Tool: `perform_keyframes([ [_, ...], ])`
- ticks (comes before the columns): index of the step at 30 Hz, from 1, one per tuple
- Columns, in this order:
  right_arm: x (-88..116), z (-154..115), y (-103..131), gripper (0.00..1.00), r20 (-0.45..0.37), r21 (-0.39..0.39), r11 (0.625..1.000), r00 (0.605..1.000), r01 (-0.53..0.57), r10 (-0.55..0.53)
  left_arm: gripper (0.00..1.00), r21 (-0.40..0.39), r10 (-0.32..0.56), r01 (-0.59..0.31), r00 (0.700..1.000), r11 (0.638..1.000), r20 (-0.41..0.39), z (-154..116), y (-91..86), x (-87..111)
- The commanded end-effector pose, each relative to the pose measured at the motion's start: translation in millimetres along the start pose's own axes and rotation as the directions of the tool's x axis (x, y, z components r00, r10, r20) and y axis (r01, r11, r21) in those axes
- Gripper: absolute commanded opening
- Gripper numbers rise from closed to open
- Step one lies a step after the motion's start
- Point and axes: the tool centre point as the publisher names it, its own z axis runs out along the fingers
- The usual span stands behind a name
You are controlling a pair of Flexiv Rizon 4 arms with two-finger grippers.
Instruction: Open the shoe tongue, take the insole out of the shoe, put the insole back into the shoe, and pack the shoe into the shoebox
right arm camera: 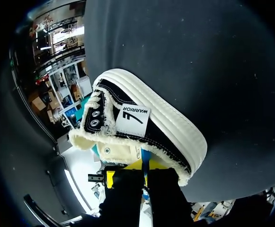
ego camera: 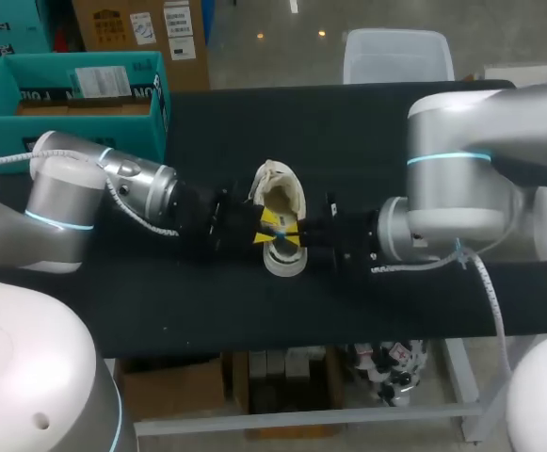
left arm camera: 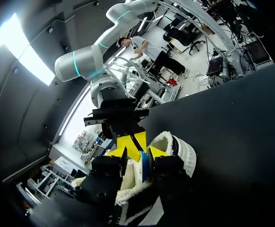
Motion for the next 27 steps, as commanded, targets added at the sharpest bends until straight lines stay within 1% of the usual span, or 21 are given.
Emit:
perform_keyframes([
  [1,1.2,0.2,-4.2,0.0,0.072,-0.023,1.0,0.997,0.009,-0.007,1.0,-0.022,0.009,-0.01,0.999,1.0,-0.032,-14.0,-20.3,-10.2],
  [6,-5.0,-1.8,-3.7,0.0,0.128,-0.054,0.998,0.992,0.022,-0.015,1.0,-0.068,0.001,-0.005,0.998,0.998,-0.061,-30.5,-34.1,-18.9],
  [10,-10.5,-1.2,-2.6,0.0,0.187,-0.102,0.994,0.982,0.036,-0.017,1.0,-0.112,-0.054,0.046,0.996,0.993,-0.068,-45.1,-40.0,-25.5],
  [12,-14.1,-0.1,-1.3,0.0,0.226,-0.137,0.99,0.974,0.045,-0.013,1.0,-0.157,-0.069,0.056,0.995,0.986,-0.078,-52.5,-42.3,-27.4],
  [14,-16.6,1.1,0.4,0.0,0.256,-0.171,0.984,0.967,0.054,-0.009,1.0,-0.176,-0.102,0.088,0.992,0.98,-0.07,-58.7,-43.9,-29.7],
  [15,-17.2,1.5,1.0,0.0,0.263,-0.18,0.982,0.965,0.055,-0.006,1.0,-0.187,-0.111,0.097,0.991,0.978,-0.068,-60.4,-44.3,-30.5],
  [18,-20.4,4.9,3.9,0.0,0.307,-0.239,0.968,0.952,0.074,0.003,1.0,-0.219,-0.138,0.122,0.989,0.968,-0.055,-69.2,-47.2,-33.5],
  [20,-22.0,6.4,5.2,0.0,0.324,-0.26,0.962,0.946,0.081,0.008,1.0,-0.241,-0.144,0.129,0.989,0.962,-0.045,-75.2,-49.3,-34.7],
  [21,-22.4,6.6,5.4,0.0,0.327,-0.268,0.96,0.945,0.083,0.01,1.0,-0.239,-0.149,0.136,0.988,0.961,-0.037,-78.4,-50.0,-35.5],
  [24,-21.9,5.4,3.7,0.0,0.326,-0.274,0.958,0.945,0.088,0.006,1.0,-0.261,-0.15,0.139,0.988,0.955,-0.024,-85.3,-51.3,-36.3],
  [25,-21.1,4.2,2.2,0.04,0.324,-0.277,0.957,0.946,0.091,0.004,1.0,-0.271,-0.153,0.142,0.988,0.952,-0.021,-86.9,-51.7,-36.1],
  [26,-20.3,2.9,0.9,0.29,0.32,-0.279,0.956,0.947,0.093,0.001,1.0,-0.275,-0.156,0.145,0.988,0.95,-0.018,-88.9,-51.9,-36.1],
  [27,-19.9,2.1,0.0,0.44,0.318,-0.282,0.955,0.948,0.095,0.0,1.0,-0.277,-0.157,0.146,0.987,0.95,-0.017,-90.0,-52.0,-36.0],
])
